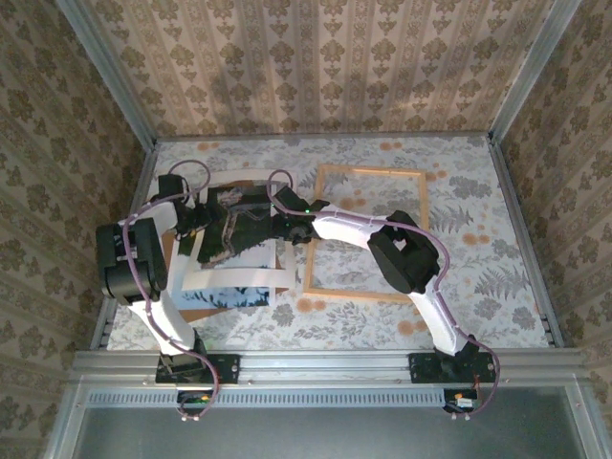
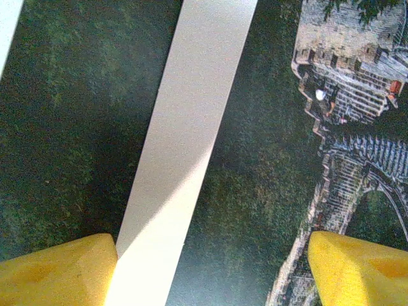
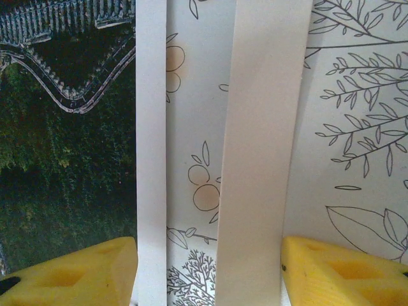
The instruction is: Put the photo into the frame
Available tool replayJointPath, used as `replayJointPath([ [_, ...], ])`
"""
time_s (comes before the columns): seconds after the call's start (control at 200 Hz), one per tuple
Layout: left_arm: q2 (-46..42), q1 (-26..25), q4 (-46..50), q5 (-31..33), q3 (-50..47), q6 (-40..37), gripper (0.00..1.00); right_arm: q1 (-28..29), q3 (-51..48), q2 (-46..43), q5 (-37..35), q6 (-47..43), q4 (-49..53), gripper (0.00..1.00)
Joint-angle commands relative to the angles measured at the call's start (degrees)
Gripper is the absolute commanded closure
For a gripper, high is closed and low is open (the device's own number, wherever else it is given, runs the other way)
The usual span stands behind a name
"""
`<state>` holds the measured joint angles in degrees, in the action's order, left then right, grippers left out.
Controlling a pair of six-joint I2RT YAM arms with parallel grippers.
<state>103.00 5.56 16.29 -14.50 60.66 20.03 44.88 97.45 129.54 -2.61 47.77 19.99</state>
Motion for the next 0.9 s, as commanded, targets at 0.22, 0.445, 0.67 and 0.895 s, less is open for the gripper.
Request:
replayJointPath([
  [0.22, -2.4, -0.7, -1.6, -6.1, -6.1, 4.6, 0.19, 2.3, 5.8, 4.1, -5.2, -4.7, 5.7, 0.48],
  [0.445, -4.5, -0.7, -2.6, -4.5, -7.9, 5.3, 0.19, 3.9, 8.7, 4.7, -13.6, -10.0, 10.5, 0.59],
  [0.67, -5.2, -0.8, -2.4, -3.3, -8.0, 4.9, 0.19, 4.3, 10.3, 4.9, -17.2, -12.5, 13.8, 0.71],
  [0.895, -6.2, -0.7, -2.3, -1.7, -8.2, 4.7, 0.19, 4.3, 10.7, 4.1, -18.1, -13.1, 14.4, 0.75],
])
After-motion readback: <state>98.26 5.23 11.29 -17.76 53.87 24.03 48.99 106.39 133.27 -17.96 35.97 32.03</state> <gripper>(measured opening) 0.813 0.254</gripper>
